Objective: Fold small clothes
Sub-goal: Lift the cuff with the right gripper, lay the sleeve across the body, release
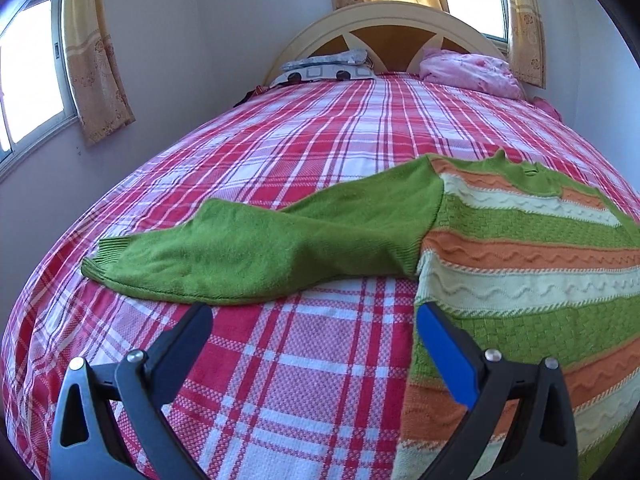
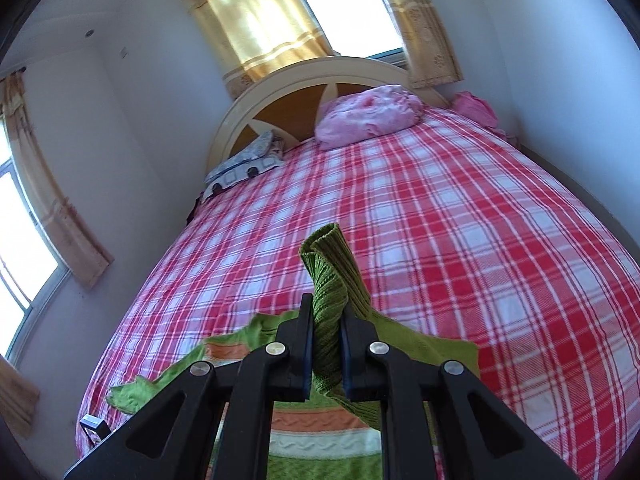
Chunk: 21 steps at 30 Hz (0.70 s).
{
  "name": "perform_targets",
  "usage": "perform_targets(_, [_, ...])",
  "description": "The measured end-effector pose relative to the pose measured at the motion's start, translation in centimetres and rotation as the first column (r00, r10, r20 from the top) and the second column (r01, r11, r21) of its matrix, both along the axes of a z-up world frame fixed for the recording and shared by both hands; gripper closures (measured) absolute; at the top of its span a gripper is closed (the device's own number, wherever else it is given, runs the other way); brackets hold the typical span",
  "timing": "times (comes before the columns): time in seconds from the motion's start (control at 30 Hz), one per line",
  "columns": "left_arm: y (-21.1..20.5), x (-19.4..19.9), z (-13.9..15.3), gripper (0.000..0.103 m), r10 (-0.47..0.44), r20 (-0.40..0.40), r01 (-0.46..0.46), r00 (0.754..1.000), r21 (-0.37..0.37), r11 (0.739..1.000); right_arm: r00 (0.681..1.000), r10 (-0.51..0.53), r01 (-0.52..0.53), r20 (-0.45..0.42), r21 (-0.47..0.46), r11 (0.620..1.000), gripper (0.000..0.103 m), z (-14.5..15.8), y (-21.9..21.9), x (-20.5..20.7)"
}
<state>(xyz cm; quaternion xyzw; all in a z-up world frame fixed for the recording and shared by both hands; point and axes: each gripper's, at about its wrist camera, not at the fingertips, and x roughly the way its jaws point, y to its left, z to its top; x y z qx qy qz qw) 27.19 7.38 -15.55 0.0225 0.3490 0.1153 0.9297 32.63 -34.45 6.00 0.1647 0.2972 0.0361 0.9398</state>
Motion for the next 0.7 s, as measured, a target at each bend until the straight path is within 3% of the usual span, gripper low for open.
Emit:
perform_targets(0.13, [0.9,-0.4,0.1,0.000,-0.023,0.038,0.026,0.999,-0.077,0.997,0.999,0.052,-0.052,0.010,-0.014,0.999,0.093,0.9,3.0,1.3])
perform_targets(0.4, [1.1,-0.6,0.0,0.000,-0.053,0.060,0.060,0.997,-0.120,0.991,0.986,0.163,-0.162,0.026,-0.048,0.986,0.093,2.3,10.1,3.3])
perform_targets(0.7, [3.3,-0.6,-0.7,0.000,-0.031,0.056,0.045,0.998,-0.270,0.962,0.961,0.277,-0.276,0.011,-0.067,0.959,0.093,1.6,17.4,5.4])
